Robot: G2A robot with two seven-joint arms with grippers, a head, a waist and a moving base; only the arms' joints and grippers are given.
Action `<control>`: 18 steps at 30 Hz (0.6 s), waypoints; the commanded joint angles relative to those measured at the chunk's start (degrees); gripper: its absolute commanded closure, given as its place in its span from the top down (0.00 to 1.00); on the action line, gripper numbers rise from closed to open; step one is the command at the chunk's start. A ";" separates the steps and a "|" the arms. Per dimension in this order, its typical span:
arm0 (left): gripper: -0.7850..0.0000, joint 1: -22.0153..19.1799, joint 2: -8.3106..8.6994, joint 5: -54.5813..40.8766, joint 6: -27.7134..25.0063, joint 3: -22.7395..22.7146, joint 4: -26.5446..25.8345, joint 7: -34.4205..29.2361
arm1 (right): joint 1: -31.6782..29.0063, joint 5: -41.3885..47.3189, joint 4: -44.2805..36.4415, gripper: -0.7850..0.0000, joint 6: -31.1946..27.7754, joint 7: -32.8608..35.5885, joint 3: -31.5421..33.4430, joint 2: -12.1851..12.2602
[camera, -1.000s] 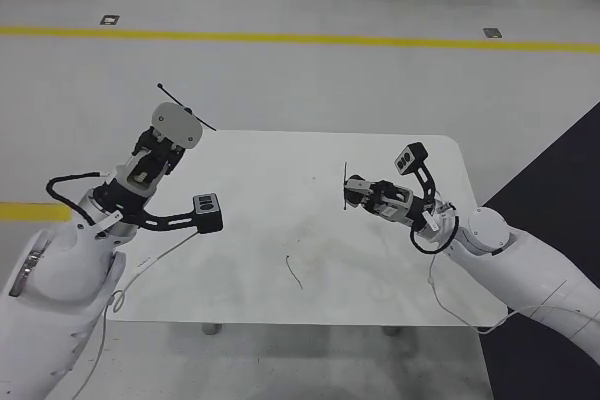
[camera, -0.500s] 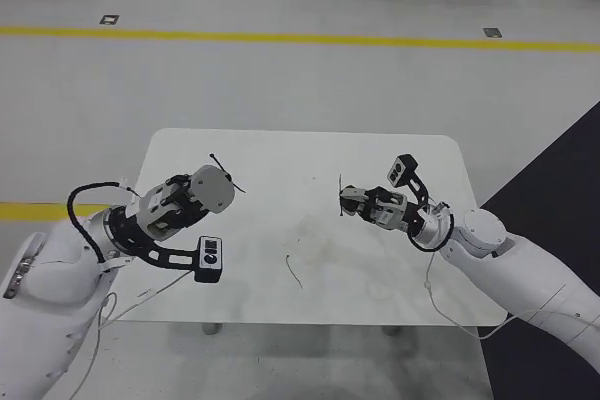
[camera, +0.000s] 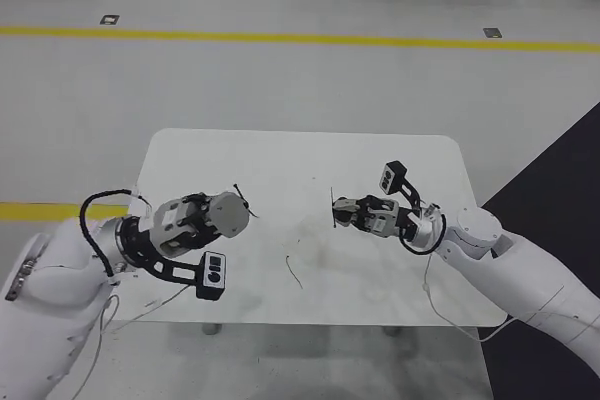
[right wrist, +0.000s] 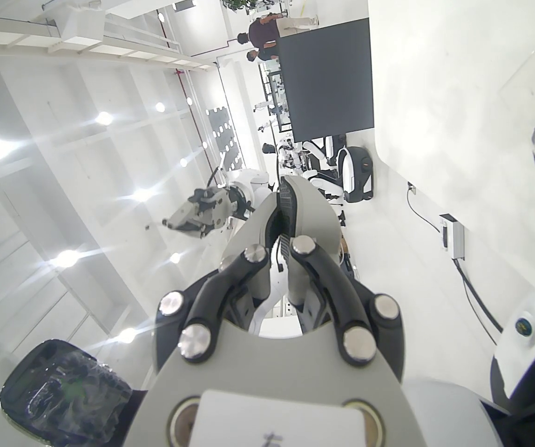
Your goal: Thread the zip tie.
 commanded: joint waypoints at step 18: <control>0.00 -8.15 -2.60 0.00 -0.21 8.17 4.89 8.99 | -1.76 -7.12 -4.50 0.00 6.79 -4.11 2.46 -1.86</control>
